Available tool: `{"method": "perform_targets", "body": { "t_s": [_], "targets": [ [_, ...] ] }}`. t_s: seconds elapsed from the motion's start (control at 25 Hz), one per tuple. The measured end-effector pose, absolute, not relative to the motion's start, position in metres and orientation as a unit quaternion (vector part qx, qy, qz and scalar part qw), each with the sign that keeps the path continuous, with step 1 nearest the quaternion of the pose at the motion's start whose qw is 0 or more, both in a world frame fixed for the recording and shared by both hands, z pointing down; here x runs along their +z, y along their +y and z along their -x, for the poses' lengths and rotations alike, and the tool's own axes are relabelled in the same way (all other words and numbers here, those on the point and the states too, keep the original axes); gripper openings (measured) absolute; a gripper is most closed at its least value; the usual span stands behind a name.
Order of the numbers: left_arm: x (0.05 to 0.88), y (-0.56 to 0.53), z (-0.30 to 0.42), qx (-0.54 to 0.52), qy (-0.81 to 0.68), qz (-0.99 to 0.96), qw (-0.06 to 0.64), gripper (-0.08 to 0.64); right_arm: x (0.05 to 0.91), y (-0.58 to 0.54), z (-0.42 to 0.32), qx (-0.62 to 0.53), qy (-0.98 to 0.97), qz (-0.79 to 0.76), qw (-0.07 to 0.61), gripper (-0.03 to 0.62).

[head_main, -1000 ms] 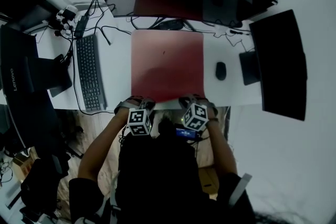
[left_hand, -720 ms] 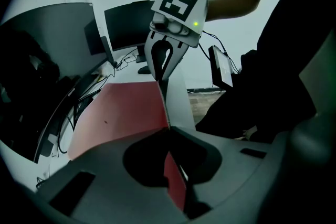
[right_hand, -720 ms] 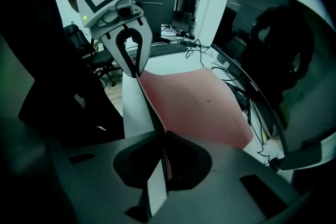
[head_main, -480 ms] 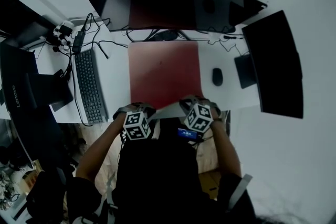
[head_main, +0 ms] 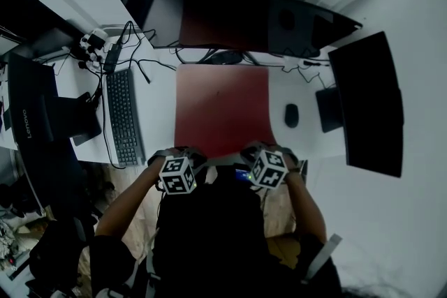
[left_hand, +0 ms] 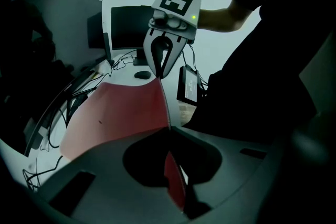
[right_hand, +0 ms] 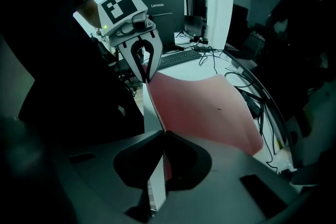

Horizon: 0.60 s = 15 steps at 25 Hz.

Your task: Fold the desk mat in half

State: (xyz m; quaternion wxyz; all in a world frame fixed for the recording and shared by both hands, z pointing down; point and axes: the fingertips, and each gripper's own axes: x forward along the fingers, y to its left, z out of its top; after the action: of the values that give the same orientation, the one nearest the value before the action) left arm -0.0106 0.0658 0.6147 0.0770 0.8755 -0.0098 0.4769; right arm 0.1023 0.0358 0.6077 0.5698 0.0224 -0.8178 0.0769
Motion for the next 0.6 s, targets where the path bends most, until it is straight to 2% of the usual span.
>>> {"method": "perform_targets", "body": {
  "t_s": [0.6],
  "targets": [
    [0.596, 0.101, 0.013, 0.464, 0.044, -0.878, 0.108, 0.017, 0.588, 0.068, -0.099, 0.091, -0.821, 0.021, 0.563, 0.015]
  ]
}}
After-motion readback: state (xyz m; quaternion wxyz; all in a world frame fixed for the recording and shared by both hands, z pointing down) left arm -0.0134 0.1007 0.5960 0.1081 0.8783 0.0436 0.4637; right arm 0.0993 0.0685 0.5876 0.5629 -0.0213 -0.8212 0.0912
